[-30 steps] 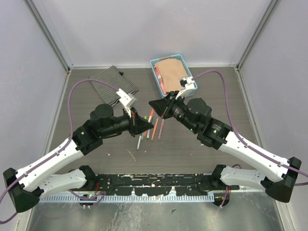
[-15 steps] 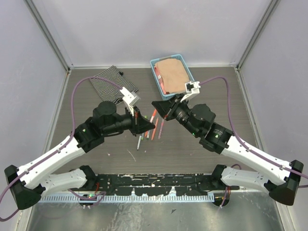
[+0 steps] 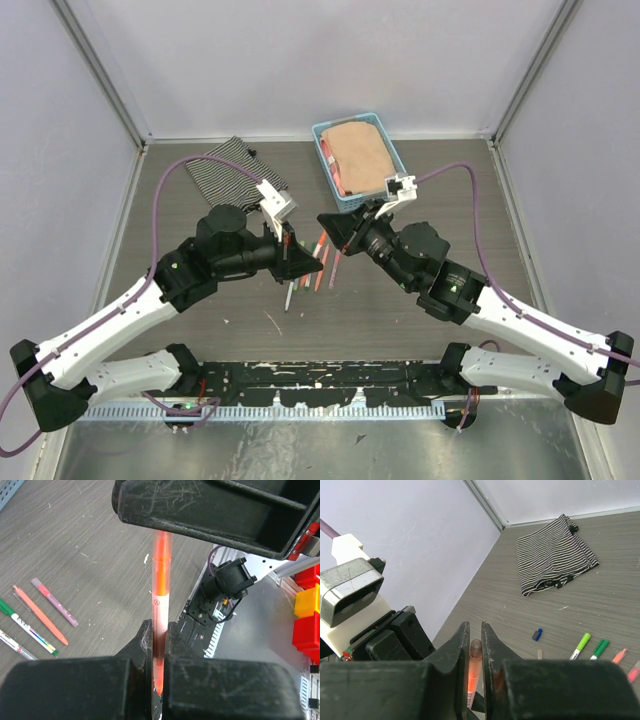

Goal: Insert the pens into the pen caps
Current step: Press the pen cap onto the pen.

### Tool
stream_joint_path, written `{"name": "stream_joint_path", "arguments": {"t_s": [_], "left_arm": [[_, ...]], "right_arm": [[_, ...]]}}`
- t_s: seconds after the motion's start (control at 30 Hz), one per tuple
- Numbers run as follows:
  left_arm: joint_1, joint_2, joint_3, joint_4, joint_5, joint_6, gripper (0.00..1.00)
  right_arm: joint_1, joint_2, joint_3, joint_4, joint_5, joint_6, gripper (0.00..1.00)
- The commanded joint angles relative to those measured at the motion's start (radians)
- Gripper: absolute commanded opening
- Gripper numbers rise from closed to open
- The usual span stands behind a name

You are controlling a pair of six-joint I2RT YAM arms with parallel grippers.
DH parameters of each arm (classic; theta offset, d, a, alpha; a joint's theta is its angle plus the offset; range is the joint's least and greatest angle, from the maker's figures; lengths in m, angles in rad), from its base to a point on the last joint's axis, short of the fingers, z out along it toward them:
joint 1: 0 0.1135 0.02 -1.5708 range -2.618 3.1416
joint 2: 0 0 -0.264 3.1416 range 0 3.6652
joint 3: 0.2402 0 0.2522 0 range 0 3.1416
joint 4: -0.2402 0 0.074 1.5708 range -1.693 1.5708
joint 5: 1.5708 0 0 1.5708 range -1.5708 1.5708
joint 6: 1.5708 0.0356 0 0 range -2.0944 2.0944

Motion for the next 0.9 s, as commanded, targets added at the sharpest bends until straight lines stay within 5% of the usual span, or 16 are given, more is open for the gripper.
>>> {"name": "stream_joint_path", "arguments": {"t_s": [0.0,0.23,0.6,0.87], "left_arm": [[0.018,-0.018,0.112,0.275,-0.071,0.011,0.0],[0.018,-0.017,0.12,0.273,-0.074,0.026,0.0],[0.017,-0.023,0.125,0.283,-0.075,0.067,0.0],[0.018,-0.031,0.131,0.265,-0.088,0.092,0.0]], "right_arm": [[0.088,0.058,-0.035,-0.302,-0.123,-0.062,0.0],[0.126,0.067,-0.044,-0.352,-0.028,-0.047,0.0],[0.126,0.085,-0.085,-0.32,-0.282,0.064,0.0],[0.126,0.079,-0.033,-0.497,-0.249,0.022,0.0]]}}
